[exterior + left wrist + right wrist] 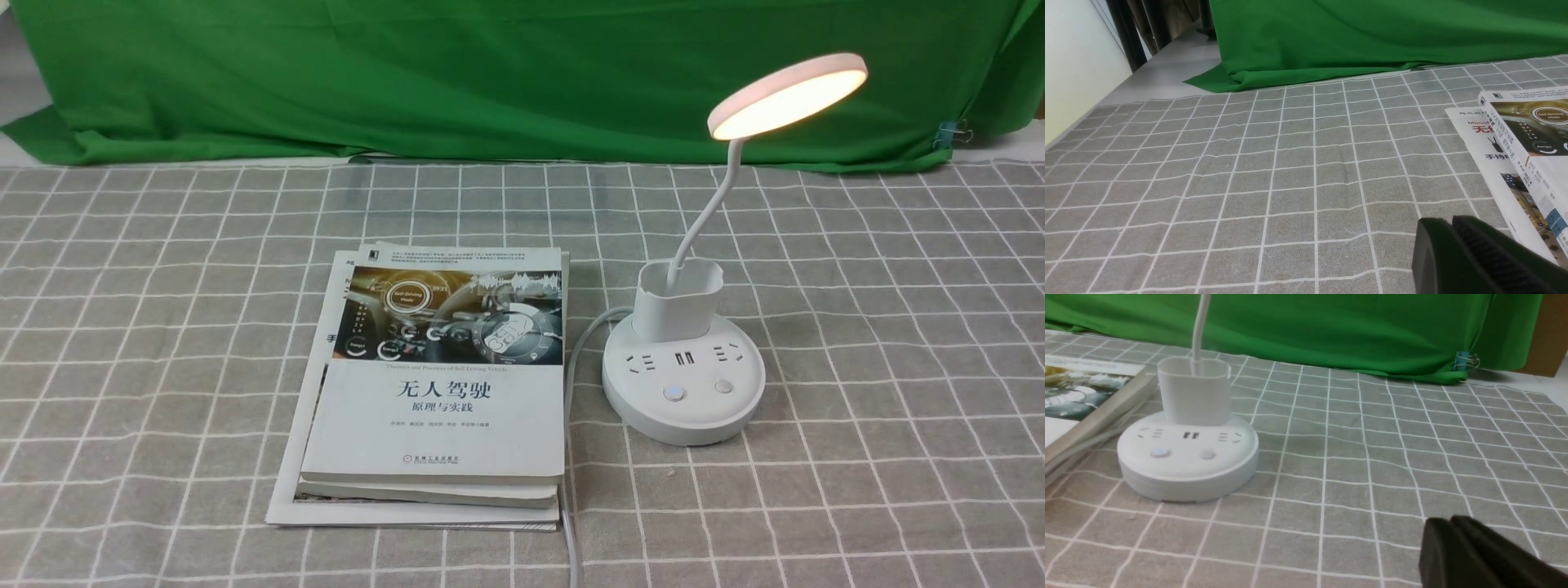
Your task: Turn on the desk lamp on the grey coffee tablecloth with your hand.
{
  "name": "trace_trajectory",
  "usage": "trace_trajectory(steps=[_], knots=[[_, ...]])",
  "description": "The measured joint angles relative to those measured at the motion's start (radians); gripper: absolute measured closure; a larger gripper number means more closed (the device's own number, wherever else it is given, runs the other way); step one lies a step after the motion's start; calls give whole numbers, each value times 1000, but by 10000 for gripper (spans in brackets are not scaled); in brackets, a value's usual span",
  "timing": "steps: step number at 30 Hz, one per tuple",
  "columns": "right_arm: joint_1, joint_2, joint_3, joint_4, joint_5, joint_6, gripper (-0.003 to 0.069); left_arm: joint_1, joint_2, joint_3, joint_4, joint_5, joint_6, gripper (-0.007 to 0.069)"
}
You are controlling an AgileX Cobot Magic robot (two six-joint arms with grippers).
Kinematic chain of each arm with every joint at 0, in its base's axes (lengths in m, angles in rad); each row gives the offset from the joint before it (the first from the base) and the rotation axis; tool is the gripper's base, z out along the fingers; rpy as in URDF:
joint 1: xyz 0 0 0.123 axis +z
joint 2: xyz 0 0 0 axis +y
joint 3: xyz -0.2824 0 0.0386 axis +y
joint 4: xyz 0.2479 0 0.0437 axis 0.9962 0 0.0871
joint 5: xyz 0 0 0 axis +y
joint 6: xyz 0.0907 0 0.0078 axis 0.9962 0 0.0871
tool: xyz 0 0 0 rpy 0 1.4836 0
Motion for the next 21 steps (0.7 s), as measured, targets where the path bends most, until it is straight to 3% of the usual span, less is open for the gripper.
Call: trace_trajectory(steps=[21], knots=[[0,0,0,0,-3,0,577,0,0,0,0,0,0,606]])
